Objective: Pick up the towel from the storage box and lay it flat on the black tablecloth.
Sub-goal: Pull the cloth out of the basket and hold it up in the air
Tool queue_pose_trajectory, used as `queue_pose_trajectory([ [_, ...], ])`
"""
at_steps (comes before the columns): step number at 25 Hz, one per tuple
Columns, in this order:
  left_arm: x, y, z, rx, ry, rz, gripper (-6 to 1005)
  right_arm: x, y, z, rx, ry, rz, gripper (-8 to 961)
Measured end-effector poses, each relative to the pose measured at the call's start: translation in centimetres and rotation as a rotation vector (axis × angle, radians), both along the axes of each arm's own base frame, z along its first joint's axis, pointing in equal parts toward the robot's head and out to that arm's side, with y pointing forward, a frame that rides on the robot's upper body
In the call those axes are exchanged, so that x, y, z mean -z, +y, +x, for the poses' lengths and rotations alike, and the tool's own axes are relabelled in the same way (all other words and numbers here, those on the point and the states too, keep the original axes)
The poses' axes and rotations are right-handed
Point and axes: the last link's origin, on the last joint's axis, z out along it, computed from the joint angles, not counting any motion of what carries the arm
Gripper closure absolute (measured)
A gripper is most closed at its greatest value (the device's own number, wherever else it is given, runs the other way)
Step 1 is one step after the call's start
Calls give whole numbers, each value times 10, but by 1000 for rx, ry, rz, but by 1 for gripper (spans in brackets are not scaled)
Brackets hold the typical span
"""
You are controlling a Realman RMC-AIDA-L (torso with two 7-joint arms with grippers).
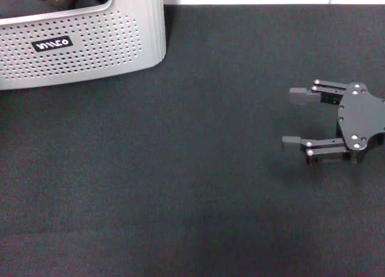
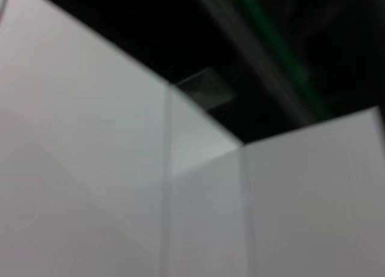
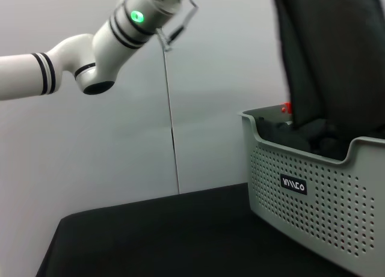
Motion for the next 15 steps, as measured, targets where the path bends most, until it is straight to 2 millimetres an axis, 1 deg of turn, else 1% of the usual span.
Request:
queue_pose_trajectory([
  [4, -9, -15, 4, 123, -62, -100, 975, 1, 2, -1, -7, 15, 11, 116],
  [7, -10, -21, 6, 177, -85, -150, 975, -2, 3, -3, -16, 41, 30, 117],
  [10, -7, -22, 6, 193, -91, -175, 975, -5, 5, -6, -22, 75, 49, 118],
  [15, 6, -26, -1, 224, -112, -227, 975, -7, 5, -13, -43, 125, 63, 119],
])
